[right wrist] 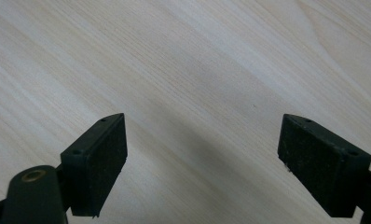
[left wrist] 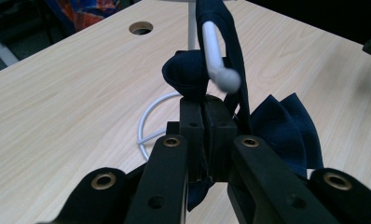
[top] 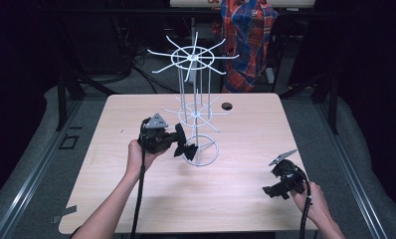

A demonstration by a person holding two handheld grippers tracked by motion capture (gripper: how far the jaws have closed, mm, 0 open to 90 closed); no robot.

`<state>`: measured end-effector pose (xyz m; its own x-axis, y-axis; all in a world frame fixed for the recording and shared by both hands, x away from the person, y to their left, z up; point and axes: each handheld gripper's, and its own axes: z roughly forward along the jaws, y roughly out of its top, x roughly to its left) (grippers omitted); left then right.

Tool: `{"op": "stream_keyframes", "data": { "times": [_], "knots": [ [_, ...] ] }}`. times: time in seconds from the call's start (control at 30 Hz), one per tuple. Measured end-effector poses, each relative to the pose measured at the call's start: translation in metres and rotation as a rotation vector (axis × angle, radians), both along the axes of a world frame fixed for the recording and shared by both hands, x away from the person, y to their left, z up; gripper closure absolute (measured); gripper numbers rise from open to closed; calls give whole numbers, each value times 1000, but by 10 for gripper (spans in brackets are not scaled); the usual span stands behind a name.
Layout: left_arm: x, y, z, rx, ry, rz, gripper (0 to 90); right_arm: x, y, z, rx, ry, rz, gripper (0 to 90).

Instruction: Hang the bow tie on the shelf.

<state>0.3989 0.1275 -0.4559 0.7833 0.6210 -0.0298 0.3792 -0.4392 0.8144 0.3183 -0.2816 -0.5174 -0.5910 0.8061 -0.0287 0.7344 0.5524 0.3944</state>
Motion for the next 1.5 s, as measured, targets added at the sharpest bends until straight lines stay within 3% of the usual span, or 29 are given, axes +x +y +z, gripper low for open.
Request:
{"op": "stream_keyframes", "data": {
  "times": [0.13, 0.53, 0.73, 1.03, 1.13, 1.17, 1.43, 1.5],
  "knots": [
    [1, -2, 0, -26, 5, -2, 875, 0, 0, 0, 1, 0, 1, 153],
    [4, -8, -3, -39, 20, -15, 870, 0, 0, -1, 0, 7, 4, 153],
    [5, -5, -4, -61, 32, -10, 819, 0, -1, 0, -8, 6, 9, 153],
    [7, -1, -6, -88, 51, -3, 684, 0, 0, 0, -17, 14, 18, 153],
    [8, 1, -5, -86, 59, 4, 623, 0, 0, 0, -13, 18, 15, 153],
    [8, 1, -6, -85, 60, 8, 604, -1, 1, -2, 3, 1, 1, 153],
    [7, 5, -10, -53, 66, 64, 427, -1, 0, 1, -14, 9, 17, 153],
    [8, 7, -11, -56, 82, 49, 399, -1, 0, 1, -12, 9, 19, 153]
  ]
}}
